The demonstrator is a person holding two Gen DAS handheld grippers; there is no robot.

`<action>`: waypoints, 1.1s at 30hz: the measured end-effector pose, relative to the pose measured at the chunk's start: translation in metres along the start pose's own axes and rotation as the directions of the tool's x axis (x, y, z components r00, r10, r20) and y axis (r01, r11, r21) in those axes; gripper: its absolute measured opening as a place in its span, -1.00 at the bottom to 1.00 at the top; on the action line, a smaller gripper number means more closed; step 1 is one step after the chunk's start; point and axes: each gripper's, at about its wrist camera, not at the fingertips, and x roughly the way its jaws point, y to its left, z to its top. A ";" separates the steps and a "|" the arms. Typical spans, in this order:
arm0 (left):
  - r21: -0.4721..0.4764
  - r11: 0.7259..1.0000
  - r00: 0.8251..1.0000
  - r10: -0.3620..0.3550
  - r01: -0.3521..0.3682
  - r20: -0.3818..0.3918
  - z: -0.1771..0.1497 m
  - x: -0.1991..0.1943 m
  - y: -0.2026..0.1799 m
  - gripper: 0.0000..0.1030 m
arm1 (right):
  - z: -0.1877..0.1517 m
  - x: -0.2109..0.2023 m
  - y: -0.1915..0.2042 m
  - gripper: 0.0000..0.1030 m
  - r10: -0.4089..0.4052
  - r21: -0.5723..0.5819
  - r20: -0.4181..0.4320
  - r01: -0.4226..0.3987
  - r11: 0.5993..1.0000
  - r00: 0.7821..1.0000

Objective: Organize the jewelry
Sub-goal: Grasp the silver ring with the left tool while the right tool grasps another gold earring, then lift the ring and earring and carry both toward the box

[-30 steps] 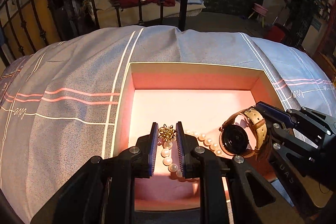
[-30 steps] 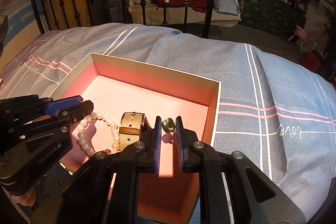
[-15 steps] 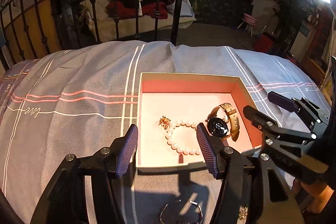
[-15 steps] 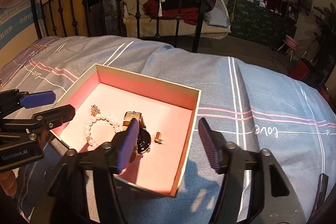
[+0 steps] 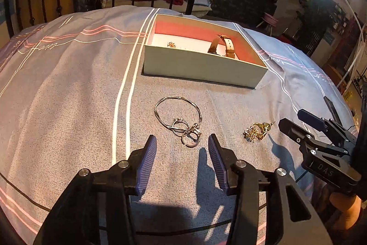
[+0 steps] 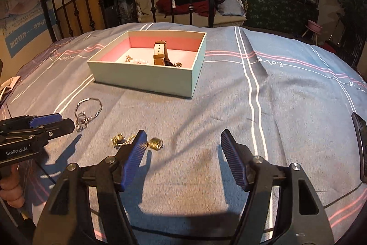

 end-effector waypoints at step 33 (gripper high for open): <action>-0.004 0.999 0.998 -0.034 0.034 0.049 -0.016 -0.003 0.007 -0.63 | 0.001 0.022 0.033 -0.70 0.081 -0.163 -0.094 -0.096 0.982 0.992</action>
